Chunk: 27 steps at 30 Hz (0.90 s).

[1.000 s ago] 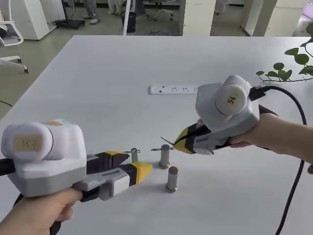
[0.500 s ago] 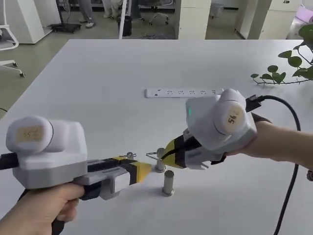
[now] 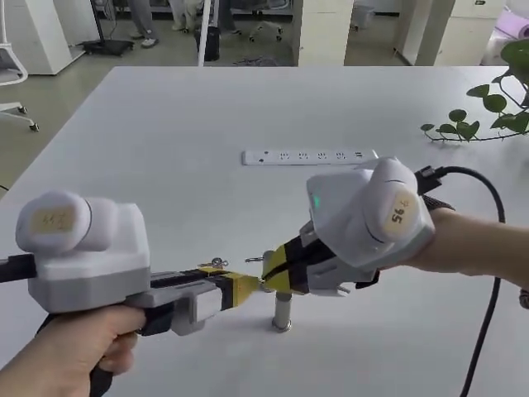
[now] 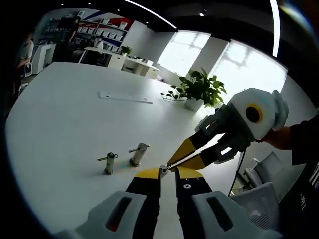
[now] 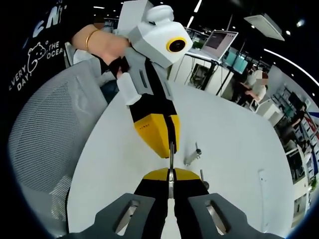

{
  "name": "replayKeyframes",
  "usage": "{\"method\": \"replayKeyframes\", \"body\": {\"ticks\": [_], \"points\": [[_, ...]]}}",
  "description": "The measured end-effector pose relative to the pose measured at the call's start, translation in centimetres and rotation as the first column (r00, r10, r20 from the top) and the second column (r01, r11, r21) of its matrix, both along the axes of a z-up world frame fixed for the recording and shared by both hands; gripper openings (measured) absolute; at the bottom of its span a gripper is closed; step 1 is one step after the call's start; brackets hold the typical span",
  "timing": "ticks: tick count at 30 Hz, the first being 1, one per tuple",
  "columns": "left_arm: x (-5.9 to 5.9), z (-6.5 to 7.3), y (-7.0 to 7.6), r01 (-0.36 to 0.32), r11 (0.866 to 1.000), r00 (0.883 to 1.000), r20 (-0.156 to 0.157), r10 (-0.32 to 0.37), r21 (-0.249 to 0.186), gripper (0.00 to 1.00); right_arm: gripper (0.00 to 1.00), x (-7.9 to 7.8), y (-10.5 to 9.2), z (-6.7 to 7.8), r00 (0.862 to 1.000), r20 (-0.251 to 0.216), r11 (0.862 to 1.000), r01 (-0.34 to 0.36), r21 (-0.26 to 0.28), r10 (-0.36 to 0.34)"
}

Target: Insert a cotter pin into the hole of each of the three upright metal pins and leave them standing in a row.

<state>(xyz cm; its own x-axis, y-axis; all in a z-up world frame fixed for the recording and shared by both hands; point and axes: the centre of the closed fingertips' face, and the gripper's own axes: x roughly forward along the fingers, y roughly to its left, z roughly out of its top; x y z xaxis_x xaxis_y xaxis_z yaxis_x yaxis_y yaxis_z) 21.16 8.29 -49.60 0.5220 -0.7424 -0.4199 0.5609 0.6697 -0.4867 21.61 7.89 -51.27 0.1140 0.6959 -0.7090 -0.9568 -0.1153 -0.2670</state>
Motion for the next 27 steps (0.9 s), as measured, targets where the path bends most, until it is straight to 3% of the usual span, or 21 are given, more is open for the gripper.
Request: {"method": "replayKeyframes", "body": {"ticks": [7, 14, 17, 20, 23, 25, 27], "points": [[-0.06, -0.07, -0.01, -0.012, 0.999, 1.0, -0.025, 0.012, -0.035, 0.04, 0.0, -0.39, 0.14, -0.03, 1.0, 0.008, 1.0, -0.019, -0.01, 0.019], [-0.22, -0.18, -0.01, -0.007, 0.999, 0.999, -0.035, 0.006, -0.037, 0.01, 0.0, -0.41, 0.32, 0.05, 0.999, 0.024, 1.0, -0.028, -0.011, 0.028], [-0.31, -0.13, -0.01, 0.006, 1.0, 1.0, -0.008, -0.007, -0.022, 0.01, 0.0, -0.4, 0.37, 0.08, 0.999, 0.029, 1.0, -0.029, -0.011, 0.03], [-0.32, -0.04, -0.01, 0.025, 1.0, 0.999, 0.038, -0.025, 0.005, 0.01, 0.0, -0.33, 0.44, 0.11, 0.999, 0.034, 1.0, -0.026, -0.008, 0.026], [-0.1, 0.1, 0.07, 0.006, 1.0, 0.999, 0.045, -0.006, -0.002, 0.01, 0.0, -0.07, 0.55, 0.22, 1.0, 0.028, 1.0, -0.005, 0.002, 0.005], [0.17, 0.42, 0.11, 0.002, 1.0, 0.997, 0.082, -0.002, 0.003, 0.01, 0.0, 0.22, 0.62, 0.39, 1.0, 0.024, 1.0, 0.008, 0.012, -0.008], [0.28, 0.57, 0.08, 0.004, 1.0, 0.995, 0.098, -0.005, 0.008, 0.01, 0.0, 0.37, 0.65, 0.52, 1.0, 0.014, 1.0, 0.022, 0.021, -0.022]]}}
